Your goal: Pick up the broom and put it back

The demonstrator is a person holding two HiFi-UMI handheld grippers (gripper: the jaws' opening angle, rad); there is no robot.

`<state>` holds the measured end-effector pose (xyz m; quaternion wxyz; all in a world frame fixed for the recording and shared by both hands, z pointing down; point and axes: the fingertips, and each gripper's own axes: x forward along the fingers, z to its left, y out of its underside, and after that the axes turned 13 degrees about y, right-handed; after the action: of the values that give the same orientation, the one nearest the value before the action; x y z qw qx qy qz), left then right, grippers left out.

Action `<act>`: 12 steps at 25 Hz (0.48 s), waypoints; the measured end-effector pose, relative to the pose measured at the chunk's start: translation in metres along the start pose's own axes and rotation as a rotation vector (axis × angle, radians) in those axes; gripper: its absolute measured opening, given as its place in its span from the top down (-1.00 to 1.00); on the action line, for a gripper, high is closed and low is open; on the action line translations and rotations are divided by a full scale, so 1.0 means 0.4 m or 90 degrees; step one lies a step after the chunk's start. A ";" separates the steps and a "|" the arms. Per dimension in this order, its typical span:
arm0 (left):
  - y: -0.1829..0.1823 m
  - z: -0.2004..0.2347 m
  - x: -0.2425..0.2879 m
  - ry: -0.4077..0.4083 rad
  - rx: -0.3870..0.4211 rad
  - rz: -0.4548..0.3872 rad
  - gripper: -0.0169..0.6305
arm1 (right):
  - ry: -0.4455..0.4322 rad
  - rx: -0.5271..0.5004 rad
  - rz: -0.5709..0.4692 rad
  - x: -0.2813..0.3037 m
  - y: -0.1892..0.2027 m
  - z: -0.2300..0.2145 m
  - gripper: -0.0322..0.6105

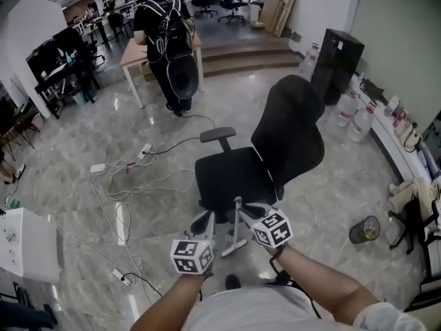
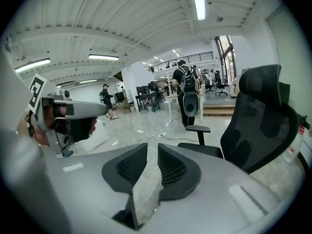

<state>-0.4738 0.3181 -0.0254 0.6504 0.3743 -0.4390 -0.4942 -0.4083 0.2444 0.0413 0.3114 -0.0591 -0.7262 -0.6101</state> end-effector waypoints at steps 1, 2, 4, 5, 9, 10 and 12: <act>-0.008 -0.007 0.006 0.007 0.002 -0.002 0.92 | -0.003 -0.008 -0.016 -0.022 -0.017 0.016 0.73; -0.015 -0.014 0.012 0.013 0.005 -0.004 0.92 | -0.005 -0.012 -0.031 -0.042 -0.033 0.032 0.81; -0.030 -0.025 0.021 0.024 0.011 -0.005 0.92 | -0.009 -0.009 -0.056 -0.075 -0.062 0.059 0.89; -0.038 -0.030 0.026 0.029 0.013 -0.006 0.92 | -0.009 -0.004 -0.067 -0.089 -0.077 0.069 0.89; -0.076 -0.058 0.041 0.043 0.018 -0.009 0.92 | 0.001 0.025 -0.101 -0.141 -0.137 0.084 0.89; -0.081 -0.064 0.044 0.046 0.021 -0.008 0.92 | 0.003 0.030 -0.107 -0.150 -0.147 0.085 0.89; -0.087 -0.074 0.052 0.050 0.024 -0.008 0.92 | 0.008 0.038 -0.116 -0.159 -0.160 0.081 0.89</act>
<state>-0.4544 0.2914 -0.0632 0.6572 0.4082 -0.4198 -0.4747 -0.3994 0.2771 -0.0485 0.2608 0.0202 -0.7444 -0.6144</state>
